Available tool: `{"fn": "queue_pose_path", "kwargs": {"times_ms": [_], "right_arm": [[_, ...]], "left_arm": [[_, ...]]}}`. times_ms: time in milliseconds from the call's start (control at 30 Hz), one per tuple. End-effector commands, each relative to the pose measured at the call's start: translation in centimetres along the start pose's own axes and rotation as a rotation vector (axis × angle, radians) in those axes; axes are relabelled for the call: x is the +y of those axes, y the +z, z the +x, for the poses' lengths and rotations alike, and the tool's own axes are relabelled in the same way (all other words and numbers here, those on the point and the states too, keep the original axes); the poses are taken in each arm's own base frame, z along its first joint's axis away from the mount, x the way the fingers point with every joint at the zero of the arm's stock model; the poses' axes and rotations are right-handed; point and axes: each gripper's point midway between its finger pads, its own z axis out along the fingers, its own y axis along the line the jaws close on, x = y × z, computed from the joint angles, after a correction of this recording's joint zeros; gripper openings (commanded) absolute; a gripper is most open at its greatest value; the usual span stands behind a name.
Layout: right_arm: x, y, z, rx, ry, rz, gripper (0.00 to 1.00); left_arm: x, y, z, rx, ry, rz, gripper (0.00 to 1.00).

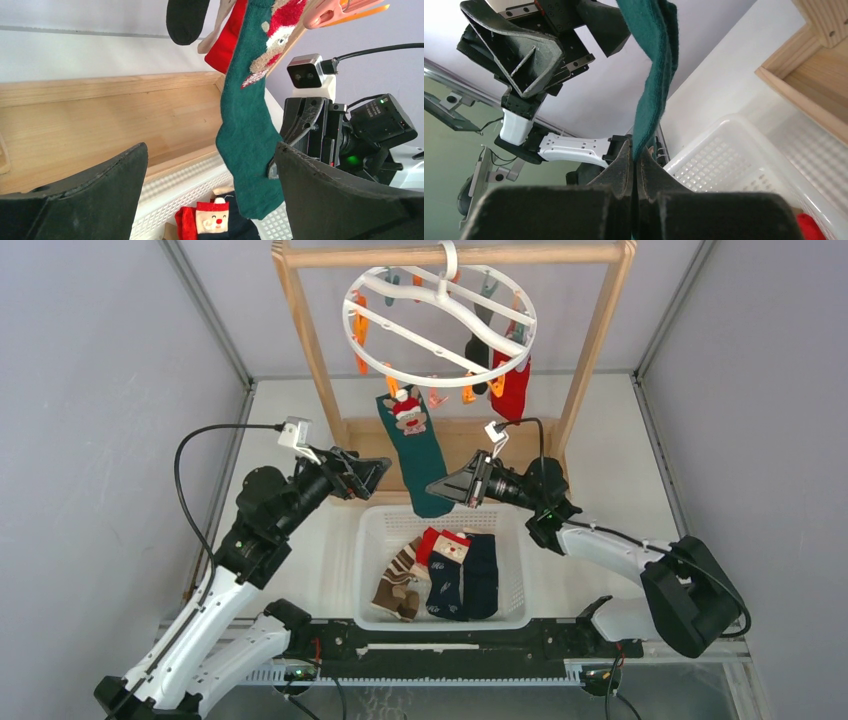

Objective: Remove the socks clipped to the hanger
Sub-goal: Remove the sock from the hanger.

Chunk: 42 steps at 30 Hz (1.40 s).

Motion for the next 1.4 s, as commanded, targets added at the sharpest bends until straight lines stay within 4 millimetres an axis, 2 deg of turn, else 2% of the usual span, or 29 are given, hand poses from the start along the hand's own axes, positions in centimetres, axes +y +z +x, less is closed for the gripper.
{"fn": "queue_pose_path", "kwargs": {"times_ms": [0,200,633,1067,1367], "right_arm": [[0.0,-1.2,-0.4,0.013,-0.014,0.029,0.0],[-0.4,-2.9,-0.7,0.025,-0.008,0.062,0.0],[-1.5,-5.2,-1.6,0.014,0.014,0.084,0.0],[-2.4,-7.7,-4.0,-0.068,0.02,0.115,0.0],[-1.9,-7.9,-4.1,-0.066,0.023,0.104,0.0]], "left_arm": [[-2.0,-0.4,-2.5,-0.065,0.018,0.067,1.0],[-2.9,-0.4,-3.0,-0.074,0.006,0.107,1.0],[-5.9,0.5,-5.9,-0.136,-0.025,0.224,1.0],[-6.5,0.9,-6.1,-0.14,-0.02,0.247,1.0],[-7.7,1.8,-6.8,-0.156,0.017,0.25,1.0]]}}
